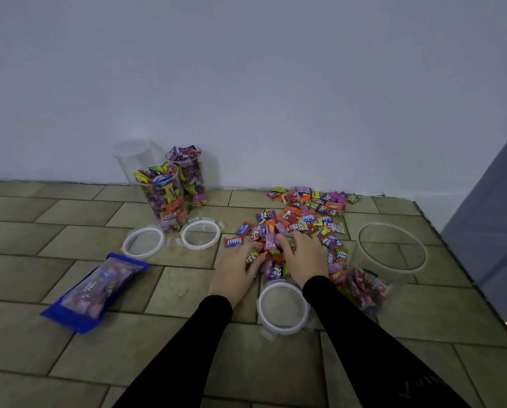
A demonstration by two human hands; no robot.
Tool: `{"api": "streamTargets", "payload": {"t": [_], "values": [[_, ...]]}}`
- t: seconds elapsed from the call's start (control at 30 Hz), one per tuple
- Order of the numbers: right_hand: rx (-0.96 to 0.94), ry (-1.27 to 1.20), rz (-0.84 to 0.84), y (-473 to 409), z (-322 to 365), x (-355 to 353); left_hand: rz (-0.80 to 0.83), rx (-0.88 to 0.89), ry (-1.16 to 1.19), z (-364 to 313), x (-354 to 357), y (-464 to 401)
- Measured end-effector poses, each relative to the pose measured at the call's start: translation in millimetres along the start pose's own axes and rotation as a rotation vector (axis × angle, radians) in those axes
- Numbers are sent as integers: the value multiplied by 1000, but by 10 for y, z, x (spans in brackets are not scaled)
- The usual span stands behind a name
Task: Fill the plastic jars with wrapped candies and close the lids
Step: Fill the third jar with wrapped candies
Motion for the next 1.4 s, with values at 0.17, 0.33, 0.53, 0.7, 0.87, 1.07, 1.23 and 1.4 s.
{"api": "streamTargets", "payload": {"t": [0.17, 0.33, 0.53, 0.7, 0.87, 1.07, 1.23, 1.4], "values": [[23, -117, -7, 5, 57, -52, -63, -25, 139, -81, -84, 27], [-42, -333, 29, 123, 145, -140, -128, -68, 186, -115, -154, 55], [-27, -503, 62, 134, 281, -306, -183, -124, 232, -187, -213, -8], [-49, -686, 29, 226, 546, -620, -365, -118, 284, -430, -361, -195], [-106, -852, -33, 272, 712, -1070, -507, -120, 500, -813, -425, -396], [-160, -934, -172, 254, 513, -1638, -600, -101, 666, -1277, -404, -566], [-88, -983, -256, 178, 128, -1930, -608, -94, 765, -1654, -371, -661], [35, -1098, -264, 102, -190, -2045, -617, -83, 845, -1968, -327, -758]]}}
Point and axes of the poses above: each hand's wrist, its own y-axis away from the middle knuckle, its own x-axis out of the palm, z = x × y, the point moved 3 cm from there along -y, towards the middle knuckle, and after that the axes turned 13 degrees about x, right-handed, at the moved point
